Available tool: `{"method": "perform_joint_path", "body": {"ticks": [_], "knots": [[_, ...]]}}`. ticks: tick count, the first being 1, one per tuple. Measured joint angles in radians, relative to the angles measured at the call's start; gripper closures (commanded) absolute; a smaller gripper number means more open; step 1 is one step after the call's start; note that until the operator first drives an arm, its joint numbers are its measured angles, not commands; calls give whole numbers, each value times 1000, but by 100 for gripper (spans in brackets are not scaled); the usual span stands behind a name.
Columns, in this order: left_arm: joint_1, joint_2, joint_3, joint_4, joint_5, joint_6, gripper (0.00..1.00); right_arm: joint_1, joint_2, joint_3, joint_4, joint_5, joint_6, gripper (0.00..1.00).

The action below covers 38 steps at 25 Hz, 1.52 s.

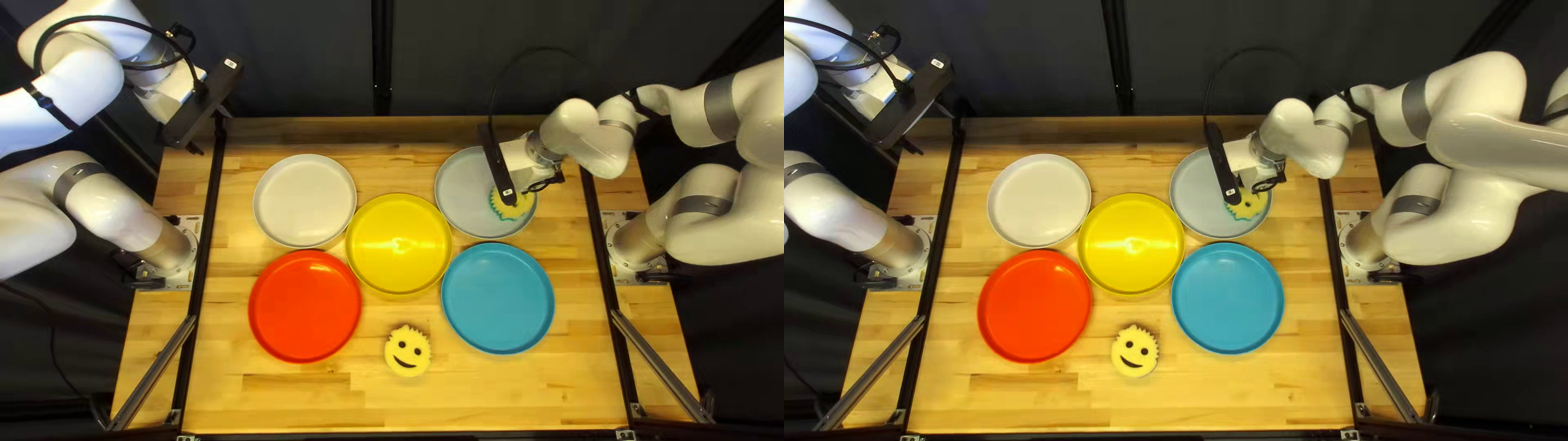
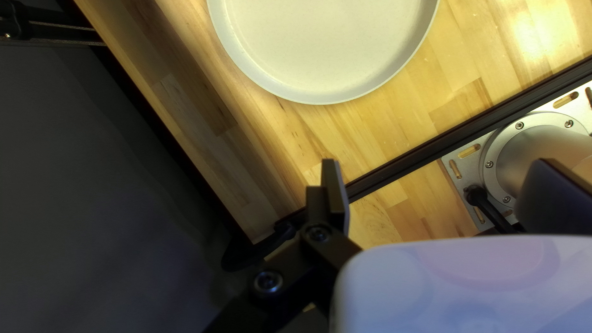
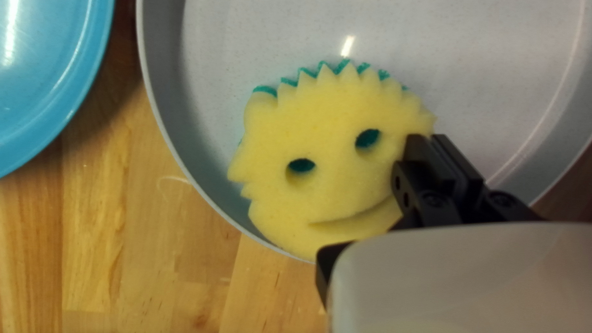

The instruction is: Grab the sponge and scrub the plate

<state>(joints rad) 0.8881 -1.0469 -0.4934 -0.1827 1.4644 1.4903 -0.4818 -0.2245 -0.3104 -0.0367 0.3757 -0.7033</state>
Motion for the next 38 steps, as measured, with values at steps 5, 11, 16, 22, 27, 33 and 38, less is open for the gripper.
{"method": "perform_joint_path", "body": {"ticks": [5,11,16,22,27,33,38], "knots": [[0,0,0,0,0,0,0,-65,86,-109,35,48,-42,100],[0,0,0,0,0,0,0,-104,144,-196,47,83,-70,100],[0,0,0,0,0,0,0,-90,149,-200,46,78,-60,100],[0,0,0,0,0,0,0,-37,99,-134,9,55,2,100],[0,0,0,0,0,0,0,33,26,-63,-51,48,101,100],[0,0,0,0,0,0,0,100,-35,-9,-112,51,189,100],[0,0,0,0,0,0,0,85,-13,-32,-114,49,171,100]]}}
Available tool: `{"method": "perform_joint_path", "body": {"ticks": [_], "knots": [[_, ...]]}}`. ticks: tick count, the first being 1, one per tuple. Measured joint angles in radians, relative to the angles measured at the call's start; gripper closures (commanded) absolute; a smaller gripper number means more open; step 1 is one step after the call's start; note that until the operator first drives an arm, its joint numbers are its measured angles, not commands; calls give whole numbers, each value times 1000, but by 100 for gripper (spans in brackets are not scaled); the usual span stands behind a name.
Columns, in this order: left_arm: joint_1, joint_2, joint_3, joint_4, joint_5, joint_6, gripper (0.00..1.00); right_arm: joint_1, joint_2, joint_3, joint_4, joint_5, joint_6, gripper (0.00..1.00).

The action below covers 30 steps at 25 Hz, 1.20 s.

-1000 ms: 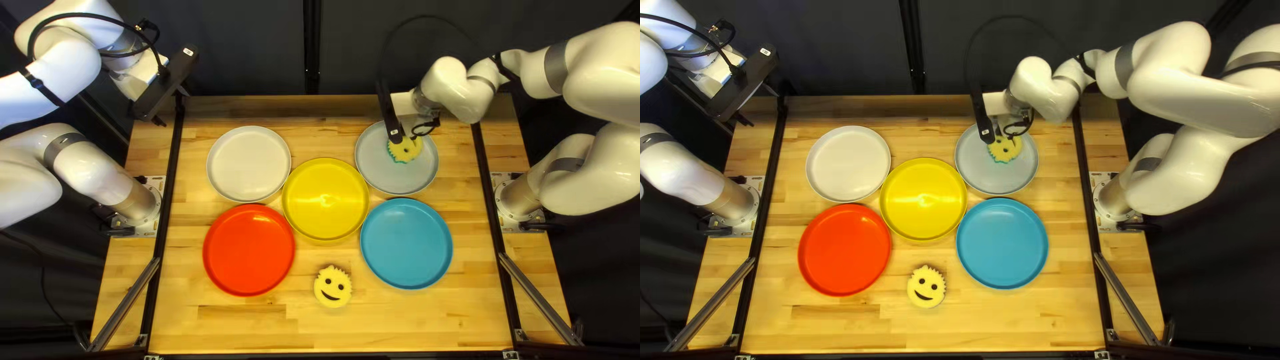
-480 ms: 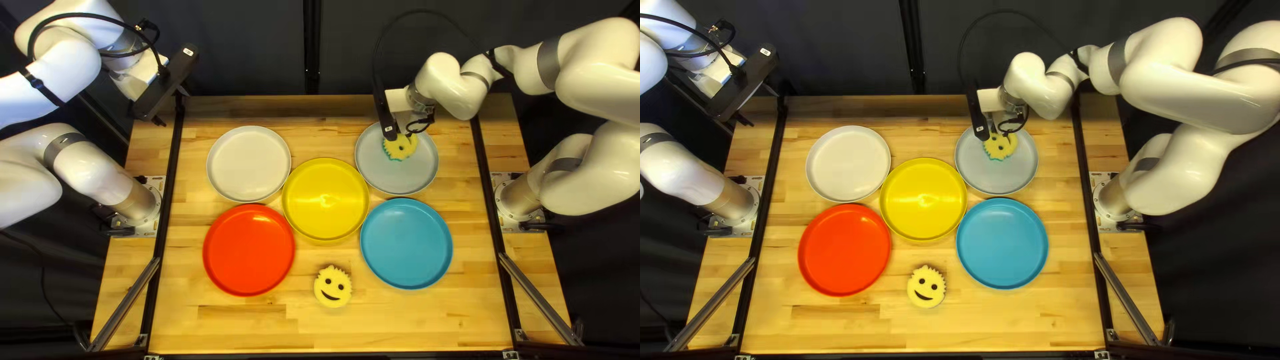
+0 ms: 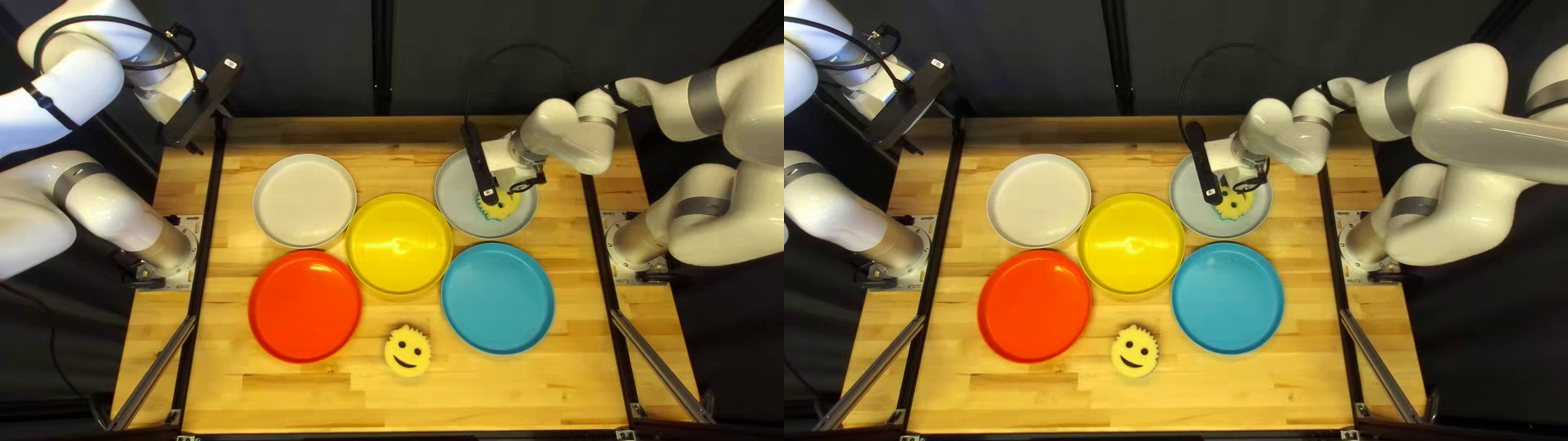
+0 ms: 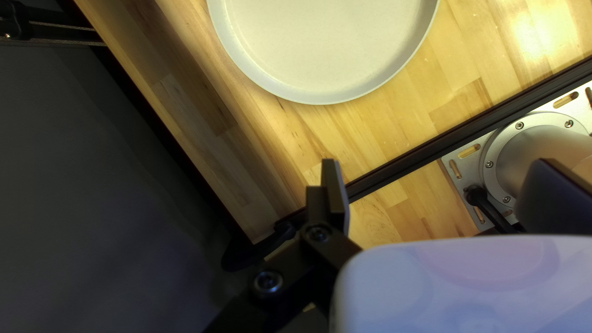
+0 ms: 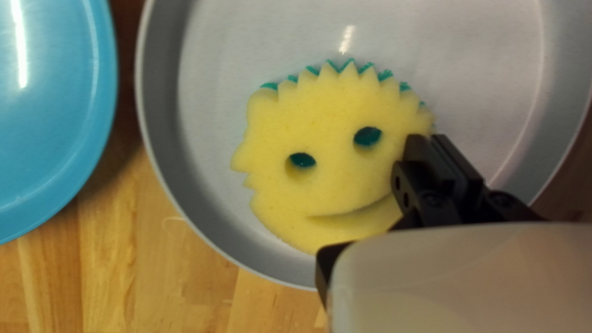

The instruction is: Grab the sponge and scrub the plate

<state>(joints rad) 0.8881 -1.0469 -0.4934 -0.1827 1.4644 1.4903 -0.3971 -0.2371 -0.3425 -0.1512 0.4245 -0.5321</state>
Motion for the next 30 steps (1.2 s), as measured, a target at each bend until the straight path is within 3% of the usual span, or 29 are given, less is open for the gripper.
{"method": "perform_joint_path", "body": {"ticks": [9,14,22,30], "knots": [[0,0,0,0,0,0,0,-136,172,-173,121,-2,-211,100],[0,0,0,0,0,0,0,-147,232,-249,167,14,-253,100],[0,0,0,0,0,0,0,-72,233,-257,149,19,-178,100],[0,0,0,0,0,0,0,28,235,-278,82,106,-6,100]]}}
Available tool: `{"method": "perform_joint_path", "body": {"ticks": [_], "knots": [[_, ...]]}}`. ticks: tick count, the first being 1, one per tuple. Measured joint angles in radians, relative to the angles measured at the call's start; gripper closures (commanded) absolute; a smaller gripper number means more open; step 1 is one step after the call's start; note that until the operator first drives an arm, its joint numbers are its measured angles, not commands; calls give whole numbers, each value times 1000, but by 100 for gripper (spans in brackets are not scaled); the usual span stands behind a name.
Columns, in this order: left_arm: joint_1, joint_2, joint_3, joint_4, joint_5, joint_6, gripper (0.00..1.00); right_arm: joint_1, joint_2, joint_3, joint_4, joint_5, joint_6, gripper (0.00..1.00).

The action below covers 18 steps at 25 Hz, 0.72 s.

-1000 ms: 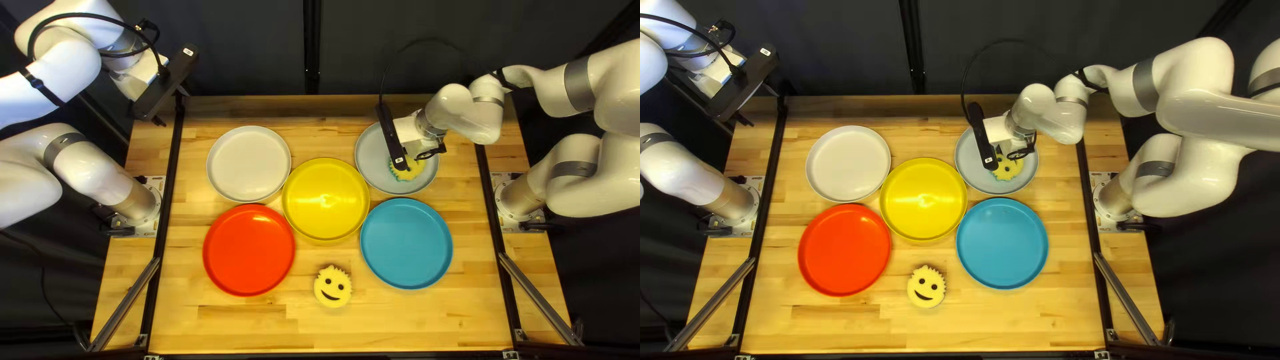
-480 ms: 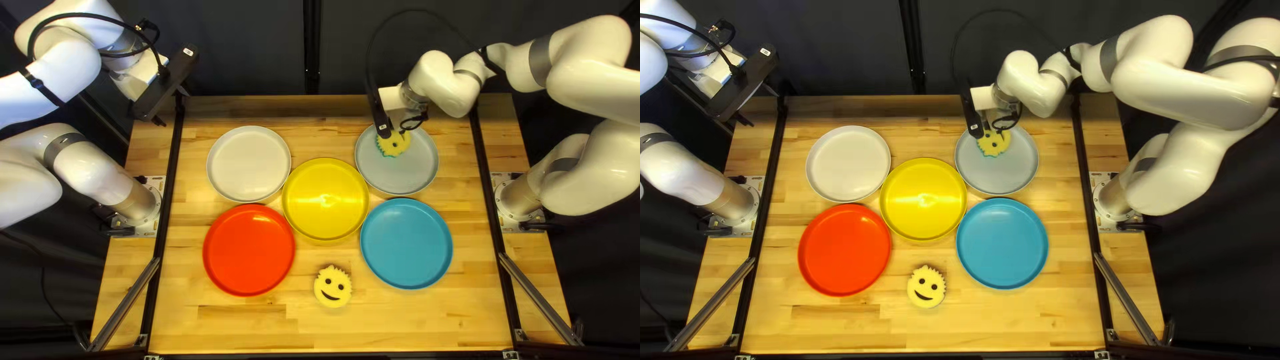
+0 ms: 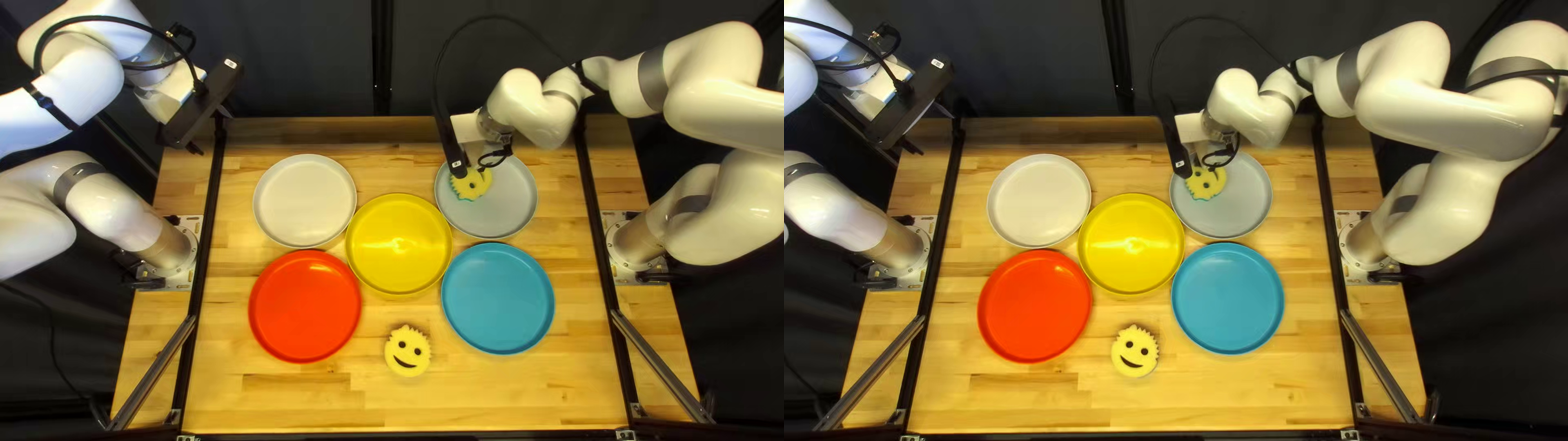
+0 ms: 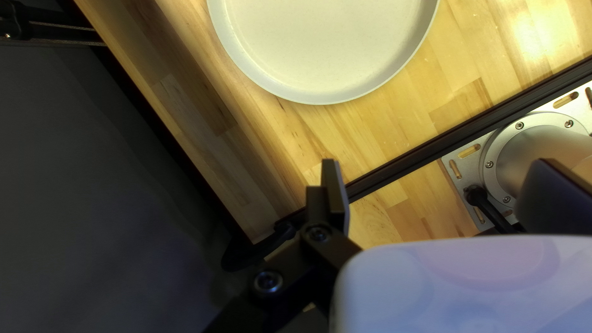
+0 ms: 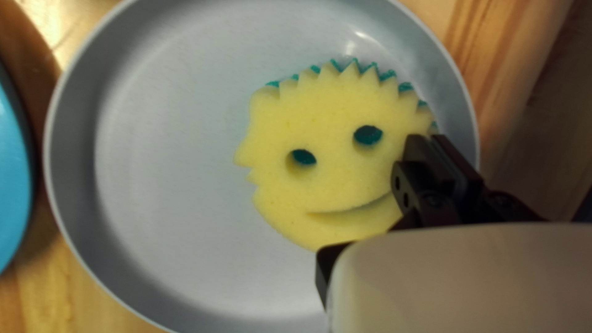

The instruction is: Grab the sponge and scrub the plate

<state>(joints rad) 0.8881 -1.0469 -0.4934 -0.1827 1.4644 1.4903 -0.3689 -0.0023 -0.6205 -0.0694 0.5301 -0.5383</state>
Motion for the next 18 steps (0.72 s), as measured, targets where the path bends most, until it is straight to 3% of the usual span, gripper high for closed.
{"method": "perform_joint_path", "body": {"ticks": [8,18], "knots": [[0,0,0,0,0,0,0,13,25,-28,-27,36,48,100],[0,0,0,0,0,0,0,-128,53,-44,34,-19,-134,100]]}}
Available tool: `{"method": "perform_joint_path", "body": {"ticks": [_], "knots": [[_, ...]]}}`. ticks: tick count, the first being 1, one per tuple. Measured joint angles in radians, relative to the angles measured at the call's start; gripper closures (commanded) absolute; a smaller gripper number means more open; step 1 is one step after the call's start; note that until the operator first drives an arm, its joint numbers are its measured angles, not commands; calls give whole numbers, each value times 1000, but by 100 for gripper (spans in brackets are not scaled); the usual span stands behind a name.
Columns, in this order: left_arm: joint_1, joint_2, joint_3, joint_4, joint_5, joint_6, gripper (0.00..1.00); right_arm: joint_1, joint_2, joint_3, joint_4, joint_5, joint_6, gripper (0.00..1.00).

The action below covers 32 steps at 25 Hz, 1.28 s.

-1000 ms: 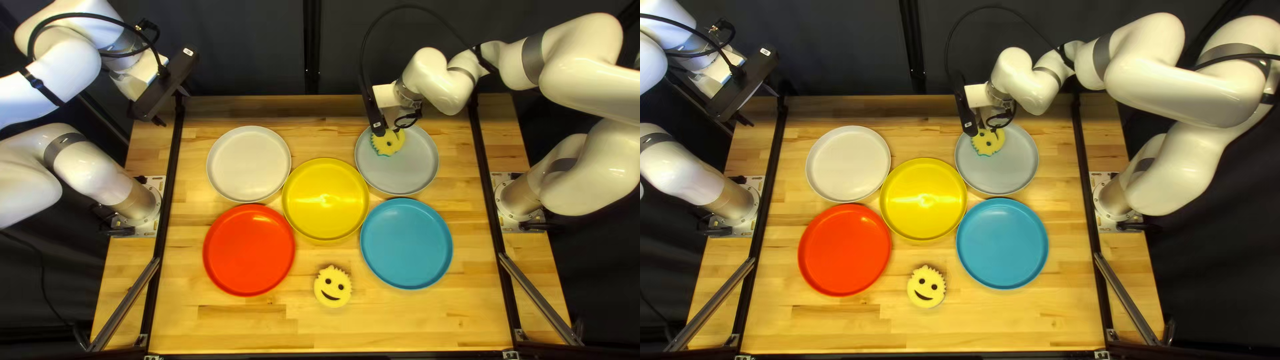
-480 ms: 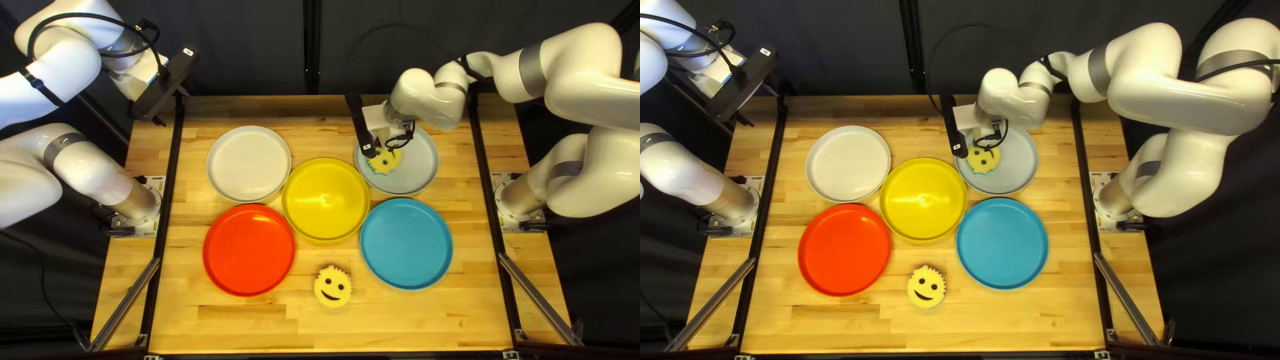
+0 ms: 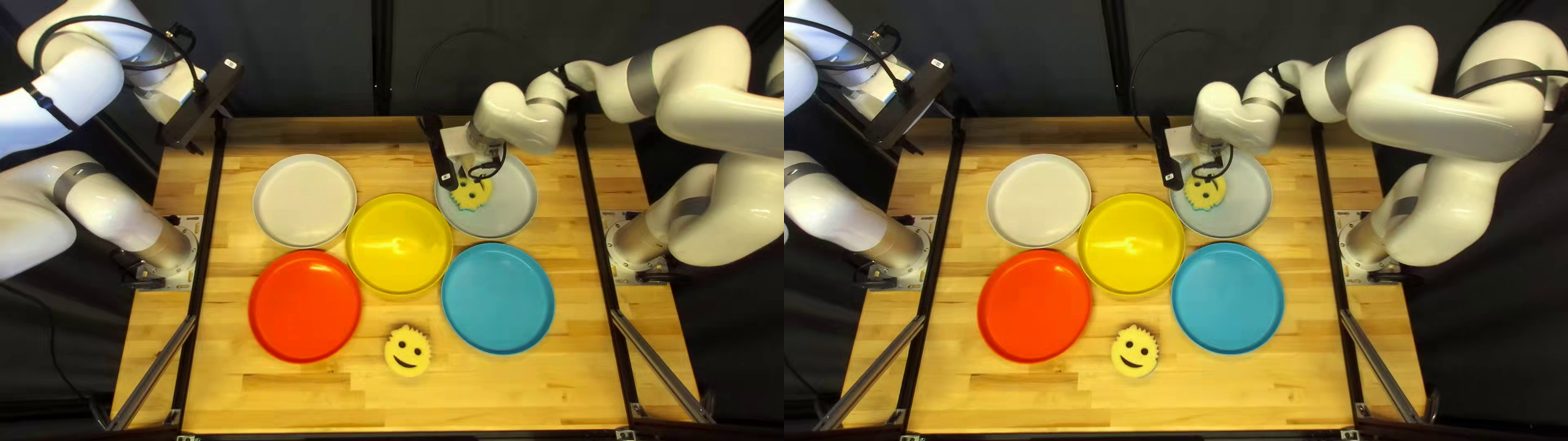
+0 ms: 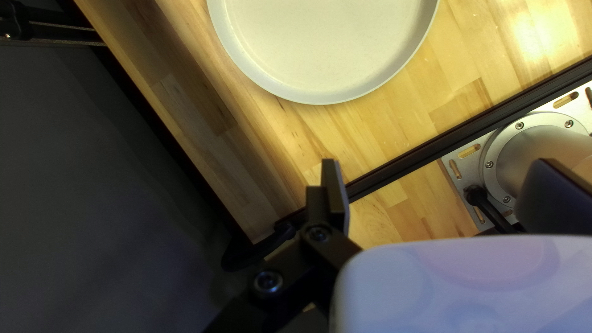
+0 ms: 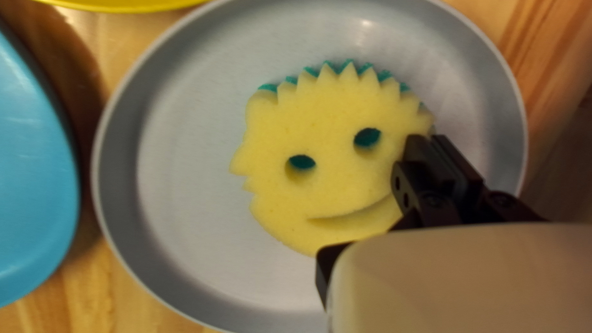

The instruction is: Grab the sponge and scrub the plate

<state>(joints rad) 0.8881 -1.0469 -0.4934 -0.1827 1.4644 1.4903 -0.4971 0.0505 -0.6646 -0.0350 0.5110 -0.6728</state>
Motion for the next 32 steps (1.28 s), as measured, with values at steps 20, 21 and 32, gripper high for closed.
{"method": "perform_joint_path", "body": {"ticks": [20,21,32], "knots": [[0,0,0,0,0,0,0,133,-175,194,-85,-40,194,100],[0,0,0,0,0,0,0,143,-185,203,-98,-38,210,100],[0,0,0,0,0,0,0,66,-180,198,-99,-36,123,100]]}}
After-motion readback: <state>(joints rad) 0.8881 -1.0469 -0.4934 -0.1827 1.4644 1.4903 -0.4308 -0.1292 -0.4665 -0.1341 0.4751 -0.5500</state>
